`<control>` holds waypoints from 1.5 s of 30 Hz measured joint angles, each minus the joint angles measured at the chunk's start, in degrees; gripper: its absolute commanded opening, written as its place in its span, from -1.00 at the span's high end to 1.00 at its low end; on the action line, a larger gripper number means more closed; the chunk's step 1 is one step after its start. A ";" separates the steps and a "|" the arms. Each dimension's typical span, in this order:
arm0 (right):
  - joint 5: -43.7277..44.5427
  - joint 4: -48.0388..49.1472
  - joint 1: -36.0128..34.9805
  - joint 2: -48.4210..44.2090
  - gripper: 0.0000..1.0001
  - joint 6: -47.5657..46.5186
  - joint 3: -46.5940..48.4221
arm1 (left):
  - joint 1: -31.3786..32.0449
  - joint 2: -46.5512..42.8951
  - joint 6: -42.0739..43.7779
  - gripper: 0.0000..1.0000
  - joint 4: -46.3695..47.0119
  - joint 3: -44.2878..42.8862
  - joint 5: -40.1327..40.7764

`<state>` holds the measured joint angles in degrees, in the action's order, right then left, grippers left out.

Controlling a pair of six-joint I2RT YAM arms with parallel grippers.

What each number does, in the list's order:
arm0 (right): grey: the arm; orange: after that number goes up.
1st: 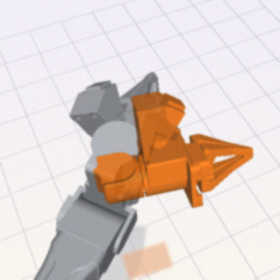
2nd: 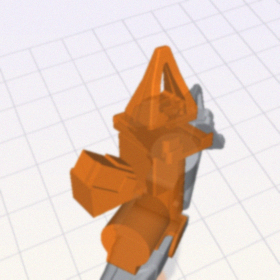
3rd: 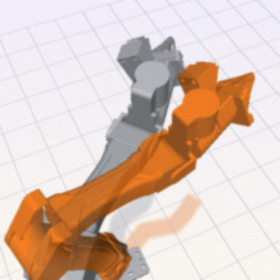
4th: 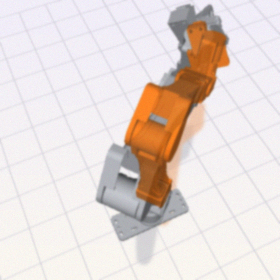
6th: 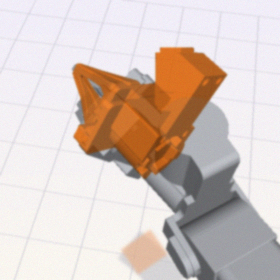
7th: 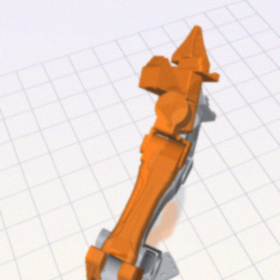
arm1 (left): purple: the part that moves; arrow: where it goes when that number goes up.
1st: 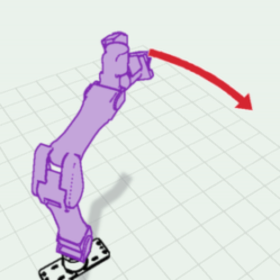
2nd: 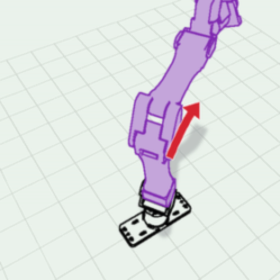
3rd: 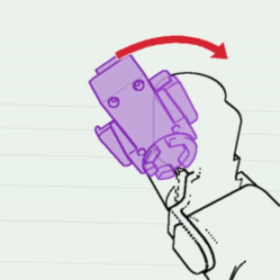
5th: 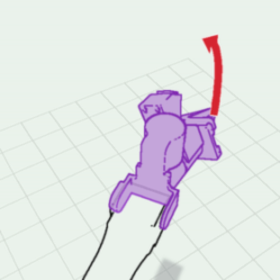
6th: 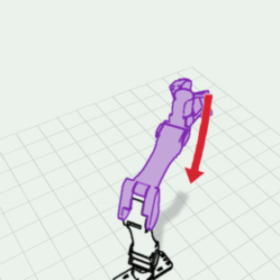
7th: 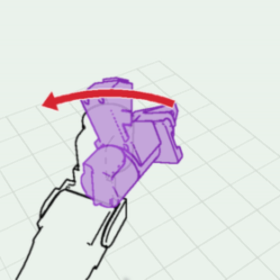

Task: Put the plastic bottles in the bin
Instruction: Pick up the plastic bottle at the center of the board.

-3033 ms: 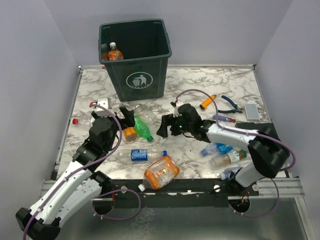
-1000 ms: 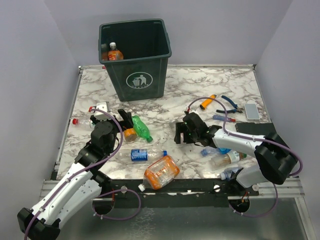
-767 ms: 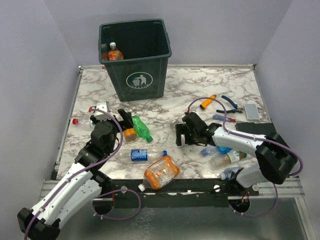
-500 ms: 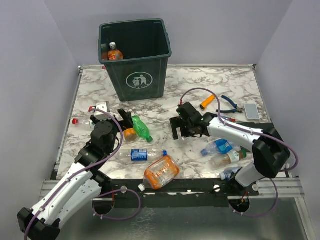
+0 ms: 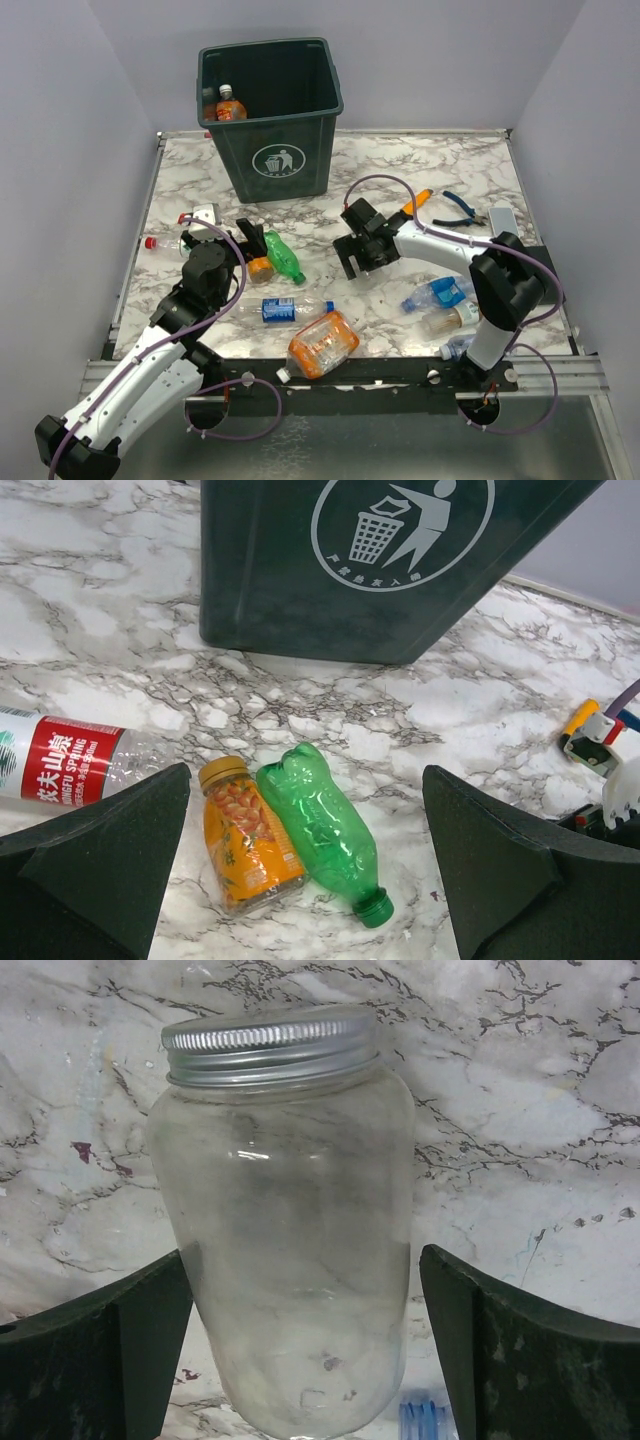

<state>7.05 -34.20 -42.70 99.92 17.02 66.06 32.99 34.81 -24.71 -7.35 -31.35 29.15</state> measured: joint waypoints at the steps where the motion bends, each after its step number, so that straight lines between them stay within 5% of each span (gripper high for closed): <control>1: -0.31 0.02 0.07 0.20 -0.84 -0.22 0.00 | 0.00 -0.02 0.00 -0.98 -0.02 0.00 0.00; 15: -5.01 4.09 0.42 -0.28 -0.37 -1.20 -4.79 | 0.00 1.22 -0.35 -0.98 -0.02 0.00 -0.04; 23: -7.78 12.63 0.44 -21.07 -0.15 -2.32 -13.00 | -0.02 7.41 -6.47 -0.98 -0.15 -3.52 -1.66; 31: -17.62 36.54 0.44 -46.93 -0.04 -4.13 -25.88 | -0.02 19.12 -10.47 -0.98 10.21 -15.65 -21.35; 39: -21.27 55.34 0.44 -53.79 -0.01 -2.36 -38.40 | 1.20 31.21 -15.98 -0.98 27.69 -27.43 -40.39; 45: -21.88 60.11 0.44 -53.81 -0.04 -1.99 -38.38 | 5.84 39.21 -16.63 -0.98 30.10 -33.68 -47.71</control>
<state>-14.83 25.91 -42.26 46.11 15.03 27.68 38.83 74.02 -41.34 22.74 -65.04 -18.57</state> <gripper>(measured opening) 0.722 0.990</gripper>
